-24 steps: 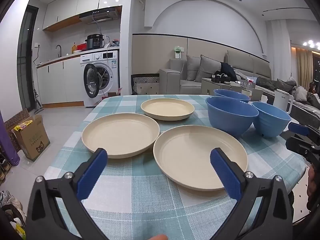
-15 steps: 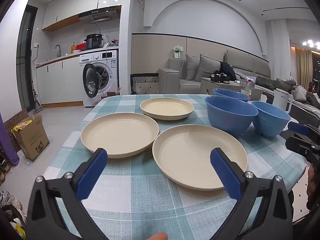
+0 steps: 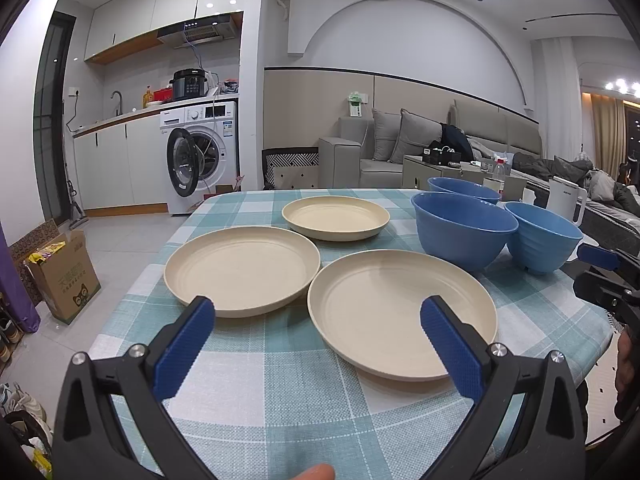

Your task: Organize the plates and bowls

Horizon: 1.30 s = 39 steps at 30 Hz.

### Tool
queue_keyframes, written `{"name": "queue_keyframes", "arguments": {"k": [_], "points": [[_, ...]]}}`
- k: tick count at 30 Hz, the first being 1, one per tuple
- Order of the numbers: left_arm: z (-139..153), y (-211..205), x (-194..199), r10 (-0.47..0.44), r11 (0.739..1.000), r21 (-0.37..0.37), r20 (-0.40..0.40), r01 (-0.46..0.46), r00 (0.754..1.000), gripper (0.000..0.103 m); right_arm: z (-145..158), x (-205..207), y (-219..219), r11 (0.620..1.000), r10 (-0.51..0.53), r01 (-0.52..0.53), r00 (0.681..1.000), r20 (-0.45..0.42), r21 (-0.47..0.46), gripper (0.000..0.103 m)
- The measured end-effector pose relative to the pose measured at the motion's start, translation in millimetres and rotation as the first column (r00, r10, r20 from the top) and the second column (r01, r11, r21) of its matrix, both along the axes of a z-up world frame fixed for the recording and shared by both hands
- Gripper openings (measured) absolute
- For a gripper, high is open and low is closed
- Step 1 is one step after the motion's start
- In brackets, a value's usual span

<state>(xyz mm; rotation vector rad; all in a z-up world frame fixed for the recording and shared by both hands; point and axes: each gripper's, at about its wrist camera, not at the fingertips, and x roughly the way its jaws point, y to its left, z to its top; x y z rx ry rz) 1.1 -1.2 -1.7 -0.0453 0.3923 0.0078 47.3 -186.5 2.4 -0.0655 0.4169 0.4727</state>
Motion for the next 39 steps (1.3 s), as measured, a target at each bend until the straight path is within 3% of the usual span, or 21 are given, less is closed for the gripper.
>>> {"name": "queue_keyframes", "arguments": {"k": [39], "points": [[0.8, 0.2, -2.1, -0.011, 1.0, 0.008, -0.003, 0.011, 1.0, 0.103, -4.6, 1.7, 0.6, 1.0, 0.003, -0.003, 1.0, -0.01, 0.012, 0.103]]}}
